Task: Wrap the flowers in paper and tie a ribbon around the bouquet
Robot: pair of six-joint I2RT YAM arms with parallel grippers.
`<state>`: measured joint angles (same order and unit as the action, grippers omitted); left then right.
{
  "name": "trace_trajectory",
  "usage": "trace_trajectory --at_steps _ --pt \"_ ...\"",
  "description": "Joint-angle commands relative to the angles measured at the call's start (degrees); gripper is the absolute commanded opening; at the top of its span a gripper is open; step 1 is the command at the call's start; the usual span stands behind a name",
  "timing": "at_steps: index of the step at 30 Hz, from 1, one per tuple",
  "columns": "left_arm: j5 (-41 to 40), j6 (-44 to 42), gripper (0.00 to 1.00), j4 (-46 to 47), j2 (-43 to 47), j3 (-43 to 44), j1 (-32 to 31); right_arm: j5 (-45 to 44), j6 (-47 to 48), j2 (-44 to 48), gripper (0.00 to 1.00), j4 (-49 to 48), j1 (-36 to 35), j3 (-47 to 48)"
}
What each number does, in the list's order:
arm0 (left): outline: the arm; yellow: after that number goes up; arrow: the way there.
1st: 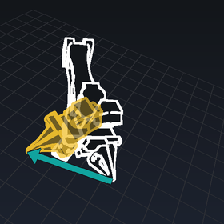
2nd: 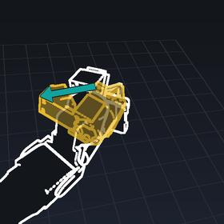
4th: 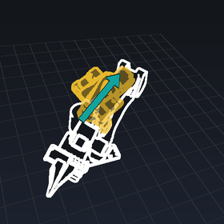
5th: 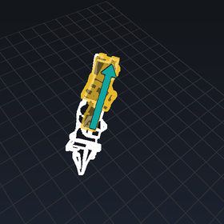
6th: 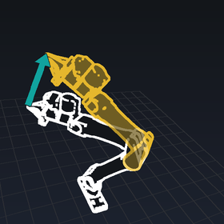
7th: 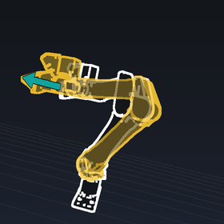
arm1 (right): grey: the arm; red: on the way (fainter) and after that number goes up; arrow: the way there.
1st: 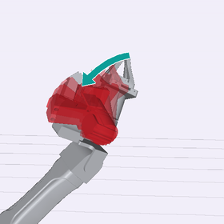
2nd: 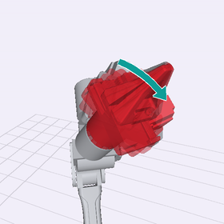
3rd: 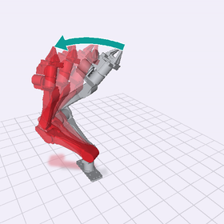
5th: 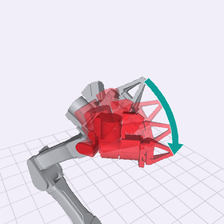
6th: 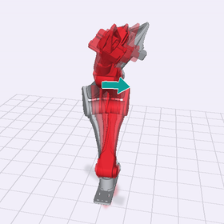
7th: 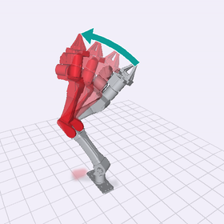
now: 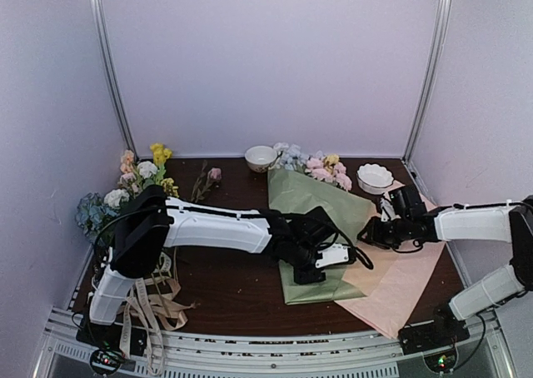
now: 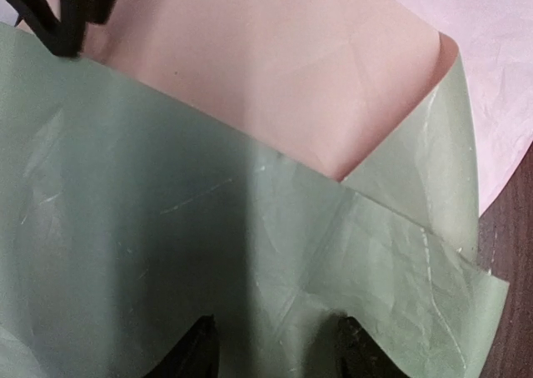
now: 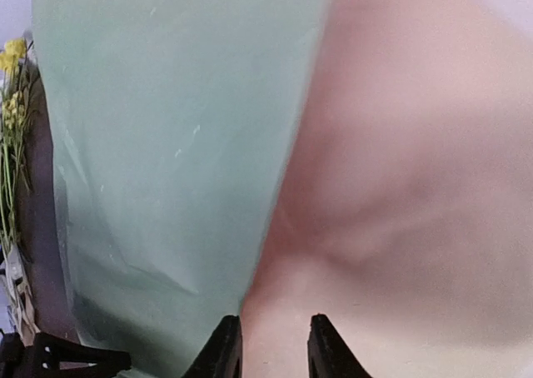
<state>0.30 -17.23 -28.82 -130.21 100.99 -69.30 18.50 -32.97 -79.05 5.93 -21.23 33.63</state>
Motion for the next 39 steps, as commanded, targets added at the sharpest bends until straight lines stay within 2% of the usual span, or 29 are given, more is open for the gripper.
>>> trace_trajectory --at_steps 1,5,7,11,21,29,39 --pt "5.02 -0.40 0.51 -1.78 -3.33 3.49 0.22 -4.42 2.38 7.14 0.33 6.78 8.48 1.01" --pt "5.05 0.61 0.50 -1.77 -3.48 3.46 0.22 -4.81 3.31 9.08 0.40 10.37 20.25 -0.15" --pt "5.21 0.61 0.50 -1.66 -3.49 3.51 0.22 -1.80 3.30 8.08 0.42 9.67 25.65 -0.67" --pt "5.60 0.35 0.49 -1.59 -3.61 3.60 0.22 3.32 2.33 3.34 0.43 6.36 31.48 -1.07" --pt "5.43 1.23 0.50 -1.04 -3.53 3.23 0.30 10.82 -1.08 -5.73 0.44 -2.45 32.31 -2.23" --pt "5.58 1.30 0.50 -0.89 -3.61 3.25 0.30 19.61 -2.83 -4.53 0.43 -10.02 32.31 -3.17" --pt "5.57 1.33 0.50 -0.89 -3.64 3.17 0.30 23.22 -6.71 -2.80 0.43 -13.08 31.78 -4.82"
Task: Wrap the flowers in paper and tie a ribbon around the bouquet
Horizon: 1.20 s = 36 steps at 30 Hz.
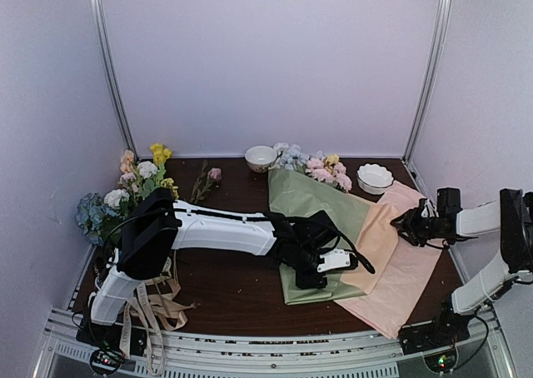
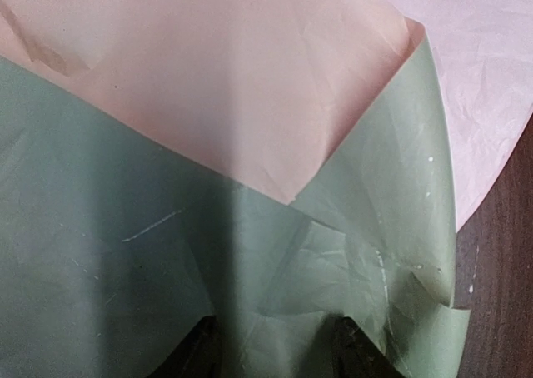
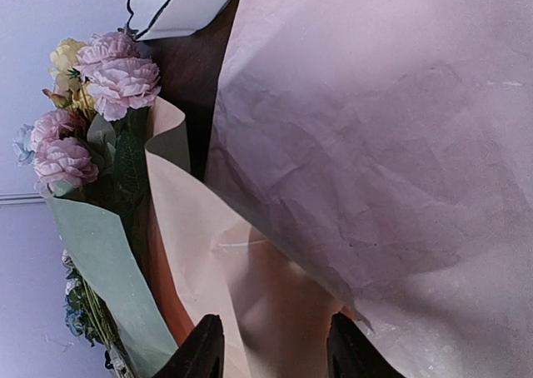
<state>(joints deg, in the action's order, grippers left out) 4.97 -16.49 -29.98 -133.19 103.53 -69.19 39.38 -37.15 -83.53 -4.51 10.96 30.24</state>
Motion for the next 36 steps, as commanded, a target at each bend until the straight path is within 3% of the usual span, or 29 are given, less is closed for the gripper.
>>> trace_trajectory --at_steps 1,14,23,26,29,32,34,36 --pt "0.84 0.58 0.50 0.27 -0.66 0.63 0.24 2.28 -2.86 1.96 0.43 -2.64 -0.68 -1.90" --pt "1.12 0.67 0.50 0.27 -0.61 0.60 0.37 2.61 -4.37 2.06 0.47 -2.78 -8.46 -0.38" --pt "1.24 0.90 0.50 0.33 -0.58 0.52 0.46 -1.07 -3.03 4.47 0.29 0.56 -10.08 0.56" --pt "1.34 0.85 0.50 0.35 -0.53 0.45 0.54 -1.47 -2.46 4.76 0.27 1.63 -10.08 0.86" --pt "1.41 0.94 0.50 0.40 -0.57 0.45 0.55 -3.82 -0.72 5.73 0.34 5.32 -10.08 1.60" --pt "1.44 1.01 0.50 0.27 -0.57 0.45 0.55 -13.48 3.69 8.99 0.43 14.03 -9.80 3.45" --pt "1.48 1.04 0.50 0.27 -0.54 0.36 0.55 -19.48 5.70 10.60 0.50 18.41 -7.46 4.38" --pt "1.51 1.07 0.50 0.34 -0.50 0.28 0.63 -19.24 6.51 10.62 0.52 18.89 -3.40 5.25"
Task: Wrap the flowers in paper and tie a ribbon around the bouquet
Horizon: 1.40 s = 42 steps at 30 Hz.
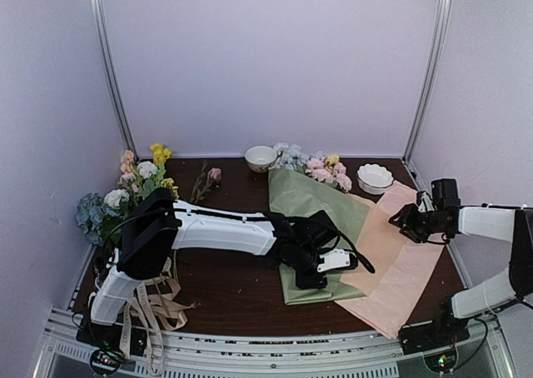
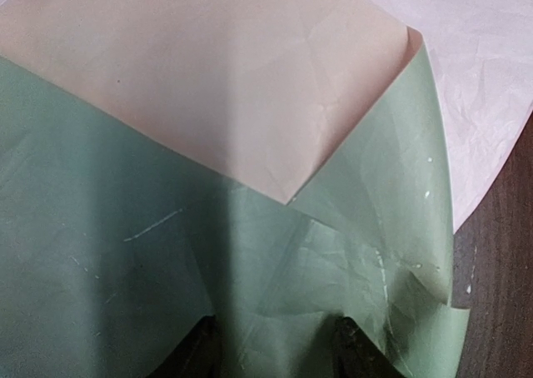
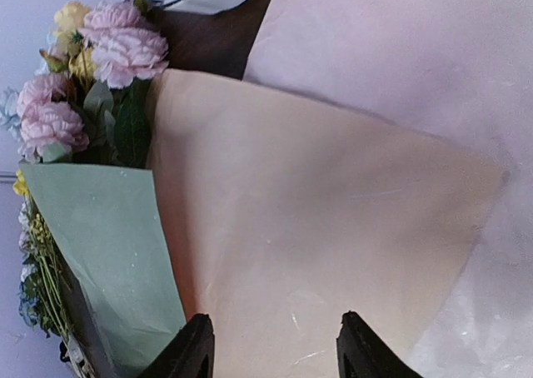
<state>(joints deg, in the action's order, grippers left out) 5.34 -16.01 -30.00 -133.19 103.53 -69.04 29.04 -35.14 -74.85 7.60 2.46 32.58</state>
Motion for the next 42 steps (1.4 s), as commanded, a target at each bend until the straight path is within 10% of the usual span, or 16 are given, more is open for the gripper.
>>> trace_trajectory --at_steps 1,13,26,42 --pt "1.16 0.58 0.50 0.38 -0.49 0.27 0.48 -8.05 4.62 1.27 0.52 6.66 6.85 3.68" --pt "1.45 0.37 0.50 0.47 -0.48 0.17 0.49 4.10 0.48 -16.56 0.67 -0.75 10.46 10.02" --pt "1.45 0.30 0.50 0.53 -0.47 0.19 0.61 -8.65 4.38 -15.31 0.77 6.99 11.08 15.20" --pt "1.69 0.28 0.50 0.51 -0.45 0.10 0.66 3.87 4.67 -20.83 0.74 5.06 11.08 13.33"
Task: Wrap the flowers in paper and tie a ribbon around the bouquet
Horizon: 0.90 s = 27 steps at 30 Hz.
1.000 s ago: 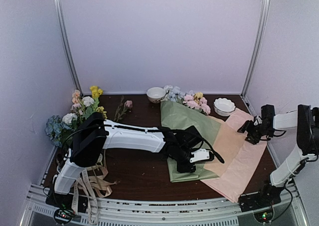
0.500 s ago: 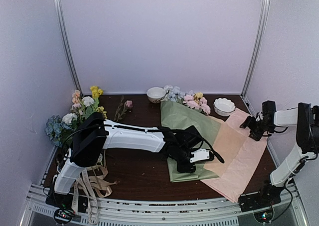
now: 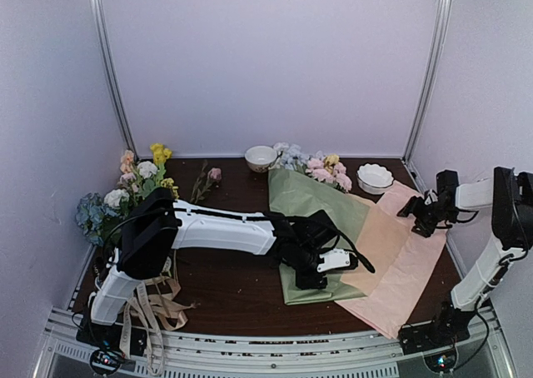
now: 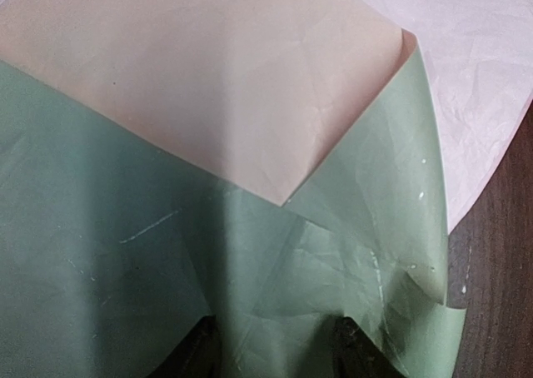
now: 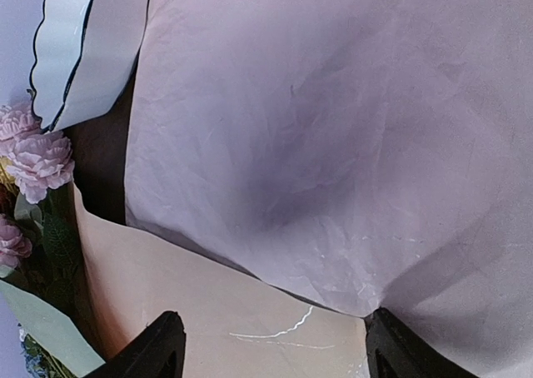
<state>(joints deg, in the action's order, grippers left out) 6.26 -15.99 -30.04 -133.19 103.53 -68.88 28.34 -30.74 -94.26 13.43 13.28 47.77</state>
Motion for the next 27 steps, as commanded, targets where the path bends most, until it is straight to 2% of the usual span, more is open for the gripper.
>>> trace_trajectory --at_steps 1,8,13,15,17,20,22,24,27 --pt "0.82 0.26 0.50 0.47 -0.47 0.10 0.50 4.93 0.13 -1.30 0.74 -1.28 0.26 -2.26" --pt "0.87 0.30 0.50 0.60 -0.35 0.08 0.50 11.48 -1.68 0.22 0.67 -5.09 -0.35 -4.20" --pt "0.90 0.26 0.50 0.56 -0.40 0.01 0.50 12.18 -1.87 1.85 0.66 -4.85 -1.52 -4.60" --pt "0.85 0.32 0.50 0.60 -0.40 0.01 0.50 12.89 -2.41 2.33 0.63 -5.67 -2.30 -5.13" --pt "0.83 0.39 0.50 0.60 -0.35 0.01 0.55 13.18 -2.80 2.57 0.53 -6.42 -3.19 -5.48" --pt "0.86 0.35 0.50 0.63 -0.40 0.01 0.50 13.56 -3.28 2.90 0.22 -6.95 -3.84 -5.55" --pt "0.91 0.34 0.50 0.56 -0.41 0.01 0.55 13.28 -3.50 4.63 0.06 -7.13 -4.38 -5.81" --pt "0.86 0.34 0.50 0.59 -0.37 0.01 0.61 12.47 -3.33 7.10 0.00 -6.22 -5.47 -5.69" --pt "0.96 0.43 0.50 0.60 -0.47 0.01 0.59 11.40 -2.58 10.78 0.00 -3.52 -8.65 -4.64"
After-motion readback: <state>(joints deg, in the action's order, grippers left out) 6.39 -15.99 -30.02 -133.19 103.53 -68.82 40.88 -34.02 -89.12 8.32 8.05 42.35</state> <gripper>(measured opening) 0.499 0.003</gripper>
